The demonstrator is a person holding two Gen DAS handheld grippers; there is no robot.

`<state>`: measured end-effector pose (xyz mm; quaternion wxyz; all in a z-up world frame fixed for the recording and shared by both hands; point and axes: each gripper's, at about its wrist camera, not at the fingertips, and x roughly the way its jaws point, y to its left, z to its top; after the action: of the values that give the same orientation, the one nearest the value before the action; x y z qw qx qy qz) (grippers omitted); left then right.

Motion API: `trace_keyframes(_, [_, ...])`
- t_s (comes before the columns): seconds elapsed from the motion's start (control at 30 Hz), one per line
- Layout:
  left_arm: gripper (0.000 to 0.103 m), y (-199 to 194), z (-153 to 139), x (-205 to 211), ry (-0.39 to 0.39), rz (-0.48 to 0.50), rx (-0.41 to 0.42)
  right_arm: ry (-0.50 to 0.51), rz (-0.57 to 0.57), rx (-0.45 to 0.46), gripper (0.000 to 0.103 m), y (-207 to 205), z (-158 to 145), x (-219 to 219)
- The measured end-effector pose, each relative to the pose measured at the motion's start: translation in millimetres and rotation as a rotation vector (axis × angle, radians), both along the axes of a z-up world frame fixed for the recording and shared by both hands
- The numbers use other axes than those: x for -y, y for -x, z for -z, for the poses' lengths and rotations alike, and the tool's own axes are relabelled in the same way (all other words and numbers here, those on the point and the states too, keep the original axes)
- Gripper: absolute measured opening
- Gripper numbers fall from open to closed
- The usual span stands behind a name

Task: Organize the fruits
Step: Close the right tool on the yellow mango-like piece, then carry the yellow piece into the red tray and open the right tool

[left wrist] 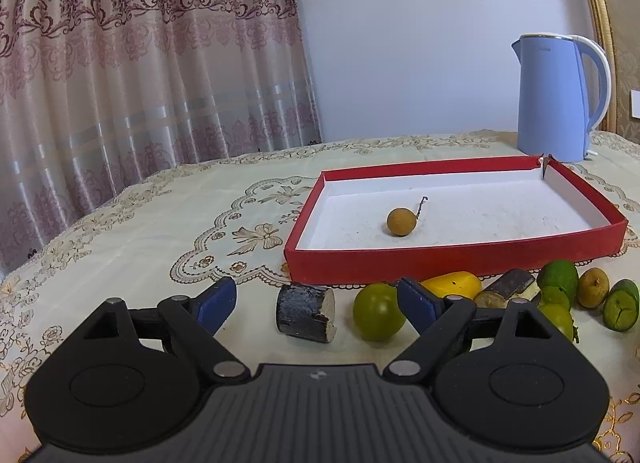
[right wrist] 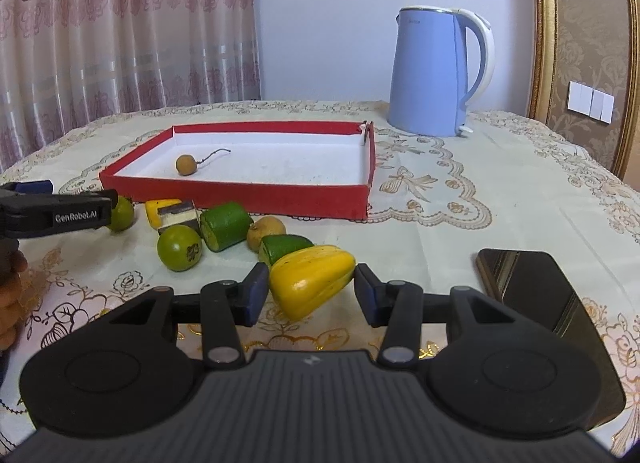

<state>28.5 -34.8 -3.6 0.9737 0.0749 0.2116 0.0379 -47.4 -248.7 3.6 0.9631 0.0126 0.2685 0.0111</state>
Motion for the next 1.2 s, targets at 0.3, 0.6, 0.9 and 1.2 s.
trace_keyframes(0.3, [0.093, 0, 0, 1, 0.006, 0.004, -0.004, -0.019, -0.003, 0.015, 0.044, 0, -5, -2])
trace_keyframes(0.6, [0.094, -1, 0, 0, 0.004, 0.011, -0.011, -0.015, -0.024, 0.044, 0.044, -10, -17, -6])
trace_keyframes(0.9, [0.094, -2, 1, -1, 0.015, 0.005, -0.017, -0.05, -0.036, 0.076, 0.044, -84, -48, -8])
trace_keyframes(1.2, [0.094, -4, 2, -2, 0.024, -0.001, -0.029, -0.086, 0.06, -0.075, 0.064, -165, -18, -5])
